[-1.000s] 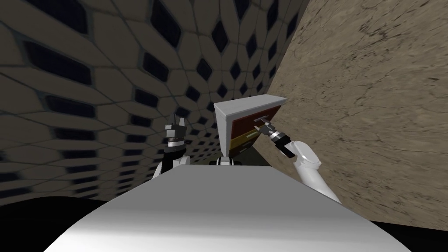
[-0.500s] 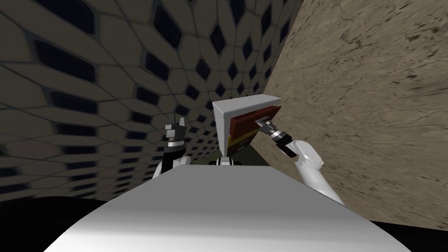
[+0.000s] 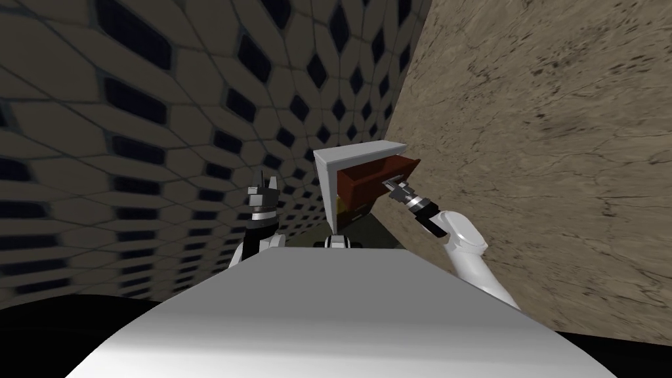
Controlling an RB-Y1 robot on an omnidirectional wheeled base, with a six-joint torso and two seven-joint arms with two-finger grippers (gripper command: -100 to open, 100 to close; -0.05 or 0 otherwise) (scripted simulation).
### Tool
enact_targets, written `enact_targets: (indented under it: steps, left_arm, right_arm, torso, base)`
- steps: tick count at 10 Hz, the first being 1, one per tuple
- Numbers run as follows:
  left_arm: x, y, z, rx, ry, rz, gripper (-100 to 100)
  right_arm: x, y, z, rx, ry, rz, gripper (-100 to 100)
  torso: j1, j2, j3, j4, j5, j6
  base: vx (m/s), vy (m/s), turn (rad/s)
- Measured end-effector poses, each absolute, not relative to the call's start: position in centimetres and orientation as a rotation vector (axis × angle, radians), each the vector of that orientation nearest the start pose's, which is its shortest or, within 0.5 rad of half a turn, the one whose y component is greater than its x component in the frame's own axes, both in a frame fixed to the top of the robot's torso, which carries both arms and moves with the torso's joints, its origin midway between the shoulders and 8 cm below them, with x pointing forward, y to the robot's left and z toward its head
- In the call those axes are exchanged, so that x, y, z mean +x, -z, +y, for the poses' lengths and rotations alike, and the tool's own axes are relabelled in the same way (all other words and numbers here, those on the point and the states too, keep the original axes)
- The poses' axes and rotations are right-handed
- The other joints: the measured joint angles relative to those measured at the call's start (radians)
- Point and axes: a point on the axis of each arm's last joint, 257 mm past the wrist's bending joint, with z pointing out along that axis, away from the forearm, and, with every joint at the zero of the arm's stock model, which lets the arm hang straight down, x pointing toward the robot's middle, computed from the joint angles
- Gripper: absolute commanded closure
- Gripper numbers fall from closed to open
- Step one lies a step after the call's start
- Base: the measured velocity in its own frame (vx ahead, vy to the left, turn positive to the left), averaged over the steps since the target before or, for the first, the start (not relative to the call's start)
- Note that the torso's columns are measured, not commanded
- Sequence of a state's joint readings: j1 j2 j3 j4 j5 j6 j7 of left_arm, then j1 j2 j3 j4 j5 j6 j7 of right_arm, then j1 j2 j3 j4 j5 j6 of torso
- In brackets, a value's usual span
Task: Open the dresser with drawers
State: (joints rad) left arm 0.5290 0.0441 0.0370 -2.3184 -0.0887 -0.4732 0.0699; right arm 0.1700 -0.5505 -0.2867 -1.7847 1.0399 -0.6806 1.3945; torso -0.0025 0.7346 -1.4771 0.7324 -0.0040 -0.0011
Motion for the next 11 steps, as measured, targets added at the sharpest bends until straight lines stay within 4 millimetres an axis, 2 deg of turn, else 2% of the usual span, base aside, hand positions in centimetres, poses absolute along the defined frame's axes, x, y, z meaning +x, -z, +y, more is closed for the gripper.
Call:
enact_targets:
  steps: [2,9,10,11]
  left_arm:
    - [33.9,-2.7,27.8,-0.606,1.261,0.693,0]
    - [33.9,-2.7,27.8,-0.605,1.261,0.693,0]
    - [33.9,-2.7,27.8,-0.605,1.261,0.693,0]
    - [33.9,-2.7,27.8,-0.605,1.261,0.693,0]
  right_arm:
    - [46.0,9.7,-32.1,-1.31,0.843,0.797,-100]
    - [46.7,5.8,-33.8,-1.317,0.837,0.791,-100]
    - [46.8,5.8,-33.9,-1.317,0.836,0.794,0]
    - [46.8,5.9,-33.9,-1.317,0.836,0.796,0]
  torso:
    - [0.008,-0.005,-0.004,0.004,0.006,-0.001]
    - [0.003,0.005,0.002,0.009,0.006,0.001]
    - [0.003,0.006,0.003,0.008,0.005,0.001]
    - [0.003,0.006,0.003,0.008,0.005,0.001]
  base:
    - [0.002,0.059,-0.018]
    - [0.0,0.035,-0.005]
    - [0.0,0.0,0.0]
    - [0.0,0.0,0.0]
